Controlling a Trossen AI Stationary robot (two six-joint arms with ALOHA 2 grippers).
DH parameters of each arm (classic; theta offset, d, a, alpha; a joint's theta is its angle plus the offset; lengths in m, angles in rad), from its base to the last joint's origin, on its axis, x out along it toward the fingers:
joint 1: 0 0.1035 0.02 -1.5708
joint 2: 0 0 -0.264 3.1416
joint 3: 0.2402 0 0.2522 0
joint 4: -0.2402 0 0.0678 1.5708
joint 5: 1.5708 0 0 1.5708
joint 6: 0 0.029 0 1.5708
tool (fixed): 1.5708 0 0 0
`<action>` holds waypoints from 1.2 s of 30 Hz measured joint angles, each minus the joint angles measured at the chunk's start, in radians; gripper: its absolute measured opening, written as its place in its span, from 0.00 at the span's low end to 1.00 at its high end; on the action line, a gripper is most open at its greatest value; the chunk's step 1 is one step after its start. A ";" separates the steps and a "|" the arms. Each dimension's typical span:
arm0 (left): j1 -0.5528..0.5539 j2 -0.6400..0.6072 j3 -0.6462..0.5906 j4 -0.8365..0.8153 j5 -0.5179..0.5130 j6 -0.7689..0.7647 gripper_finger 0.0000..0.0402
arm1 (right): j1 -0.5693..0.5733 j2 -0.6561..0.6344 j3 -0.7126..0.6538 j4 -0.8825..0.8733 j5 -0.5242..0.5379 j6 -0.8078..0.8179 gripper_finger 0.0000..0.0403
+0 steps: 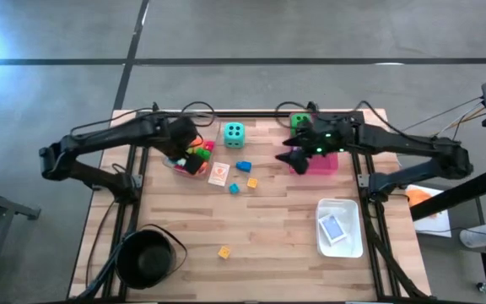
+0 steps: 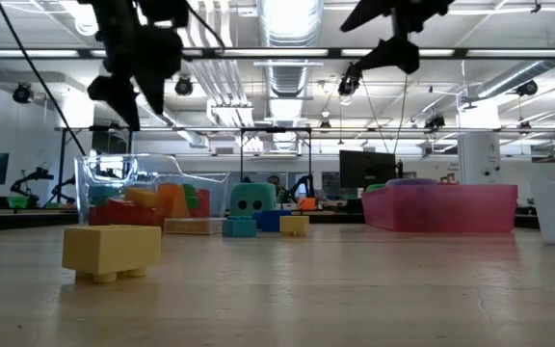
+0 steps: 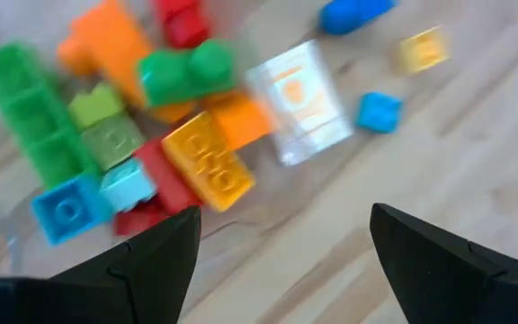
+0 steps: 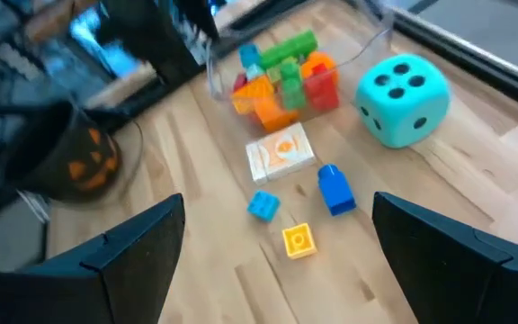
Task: Pick & Place Toys
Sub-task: Put the light yellow game piece into the transparent bin
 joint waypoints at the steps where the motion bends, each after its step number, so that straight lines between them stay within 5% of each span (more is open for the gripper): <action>1: -0.019 -0.021 0.000 0.018 0.000 0.000 0.81 | 0.005 0.028 0.012 -0.001 0.000 -0.022 0.86; 17: -0.281 -0.216 -0.041 0.369 -0.060 0.023 0.81 | 0.083 0.484 0.156 -0.047 0.005 -0.031 0.86; 28: -0.301 -0.344 -0.285 0.649 -0.017 -0.050 0.81 | 0.101 0.665 0.227 -0.086 0.102 -0.133 0.86; 36: -0.301 -0.353 -0.314 0.695 0.003 -0.106 0.81 | 0.133 0.731 0.226 -0.069 0.171 -0.255 0.86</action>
